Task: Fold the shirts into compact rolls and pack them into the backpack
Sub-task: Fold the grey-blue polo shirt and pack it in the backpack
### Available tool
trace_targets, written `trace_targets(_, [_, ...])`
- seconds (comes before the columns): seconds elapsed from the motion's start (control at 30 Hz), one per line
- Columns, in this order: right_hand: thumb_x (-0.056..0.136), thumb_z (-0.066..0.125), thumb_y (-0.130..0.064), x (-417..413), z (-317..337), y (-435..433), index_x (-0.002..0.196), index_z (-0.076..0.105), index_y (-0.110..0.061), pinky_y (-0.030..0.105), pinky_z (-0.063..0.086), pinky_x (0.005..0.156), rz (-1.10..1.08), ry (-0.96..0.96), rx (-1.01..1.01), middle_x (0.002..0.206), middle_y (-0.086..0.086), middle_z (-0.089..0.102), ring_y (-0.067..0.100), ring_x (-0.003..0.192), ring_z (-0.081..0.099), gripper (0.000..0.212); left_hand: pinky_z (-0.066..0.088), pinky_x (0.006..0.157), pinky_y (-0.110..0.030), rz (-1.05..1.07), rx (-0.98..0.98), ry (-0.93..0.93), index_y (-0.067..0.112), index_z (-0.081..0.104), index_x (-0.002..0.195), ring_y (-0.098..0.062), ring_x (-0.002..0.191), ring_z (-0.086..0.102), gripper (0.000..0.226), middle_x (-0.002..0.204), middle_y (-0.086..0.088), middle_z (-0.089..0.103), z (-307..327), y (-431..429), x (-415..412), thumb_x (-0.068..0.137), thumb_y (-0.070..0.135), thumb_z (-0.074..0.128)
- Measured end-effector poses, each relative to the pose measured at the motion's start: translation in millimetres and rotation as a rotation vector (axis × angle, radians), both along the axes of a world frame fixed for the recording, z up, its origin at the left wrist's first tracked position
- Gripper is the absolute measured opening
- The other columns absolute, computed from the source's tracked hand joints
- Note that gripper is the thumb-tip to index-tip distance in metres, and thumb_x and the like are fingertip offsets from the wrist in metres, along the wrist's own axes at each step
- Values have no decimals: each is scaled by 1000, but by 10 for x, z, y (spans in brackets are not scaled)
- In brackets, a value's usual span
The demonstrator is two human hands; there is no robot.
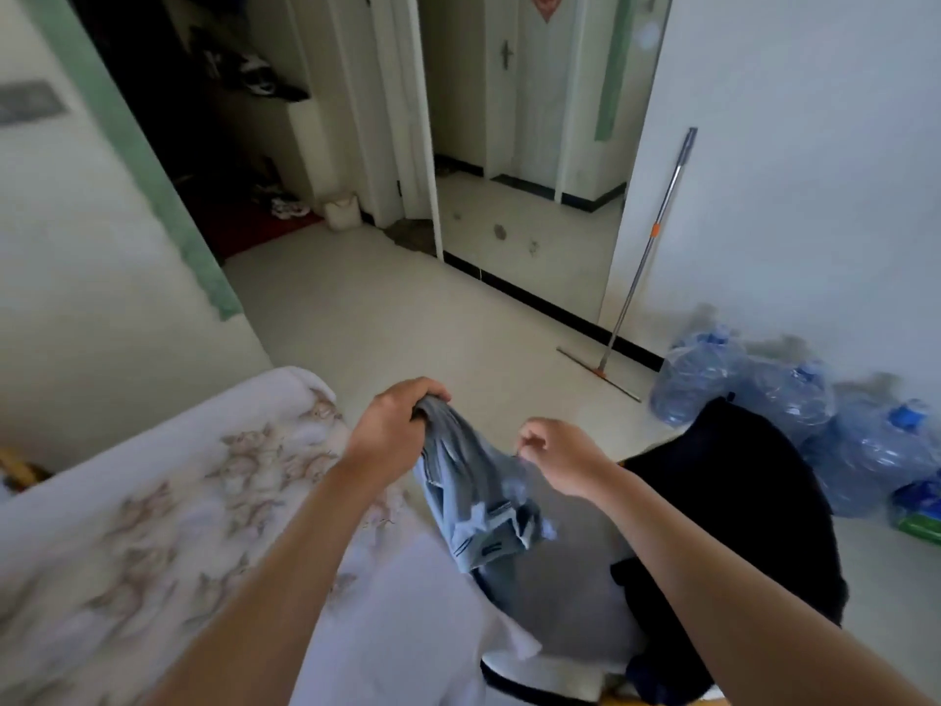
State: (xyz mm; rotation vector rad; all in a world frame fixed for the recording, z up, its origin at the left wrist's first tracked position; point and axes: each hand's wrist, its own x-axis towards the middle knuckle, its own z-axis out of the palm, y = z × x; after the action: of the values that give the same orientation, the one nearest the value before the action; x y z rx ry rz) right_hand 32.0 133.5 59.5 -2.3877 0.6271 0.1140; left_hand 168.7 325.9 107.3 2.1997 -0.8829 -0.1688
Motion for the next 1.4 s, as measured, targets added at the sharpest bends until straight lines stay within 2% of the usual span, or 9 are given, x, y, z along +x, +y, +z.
trace_targets(0.13, [94,55,-38,384,92,660,108,53,-37,30,50,77,93,-77,147,118,-13,63,8,96,61,14,48,63,-25,173,-76,78,30,65,93,-18,77,62,51,87,9,66,110,836,221,80,-10,38])
trace_targets(0.27, [68,75,-50,747,77,1608,138,42,-40,34,46,97,342,12,68,132,-12,52,13,117,53,78,47,65,-24,271,-214,80,37,62,82,-1,75,60,55,85,12,66,259,1713,344,76,-12,39])
trace_targets(0.4, [94,63,-34,1149,73,2556,92,55,-27,32,41,79,322,-139,37,97,2,63,26,94,60,11,47,74,-29,484,-309,96,33,61,87,-14,87,58,45,90,11,64,395,2788,462,80,-7,41])
trace_targets(0.5, [99,52,-27,1383,265,3284,79,48,-33,32,35,73,384,-247,54,88,-4,58,22,85,54,21,44,72,-31,670,-181,85,29,61,98,-19,85,56,33,92,2,63,322,3700,542,87,4,44])
trace_targets(0.77, [95,59,-39,1625,-161,4695,133,55,-33,25,43,92,574,94,129,135,-15,53,11,122,53,39,43,71,-32,725,424,277,12,52,117,-31,91,59,26,112,-17,65,-755,5531,370,92,14,48])
trace_targets(0.9, [99,57,-26,1561,-600,4736,130,58,-27,30,45,101,530,213,71,139,-7,56,13,122,55,32,41,102,-40,682,603,424,22,41,140,-31,130,41,45,143,-9,42,-1252,5662,68,95,17,44])
trace_targets(1.07, [98,45,-5,1501,-977,4651,130,56,-33,31,50,90,548,295,-68,138,-2,54,20,113,59,44,32,112,-40,510,380,261,35,37,147,-23,137,33,66,152,4,38,-1479,5324,-48,86,12,52])
trace_targets(1.23, [88,48,5,1541,-1253,4607,146,46,-29,42,32,116,767,331,-326,158,0,31,25,145,31,67,21,119,-42,109,582,356,40,27,151,-20,146,17,87,158,9,23,-1797,4913,-21,78,41,74])
trace_targets(1.4, [94,56,-16,1736,-1540,4460,123,67,-29,37,50,92,709,137,-313,126,-3,58,20,115,59,33,32,110,-40,172,710,280,42,38,144,-24,136,38,65,150,5,37,-2021,4868,74,85,53,61])
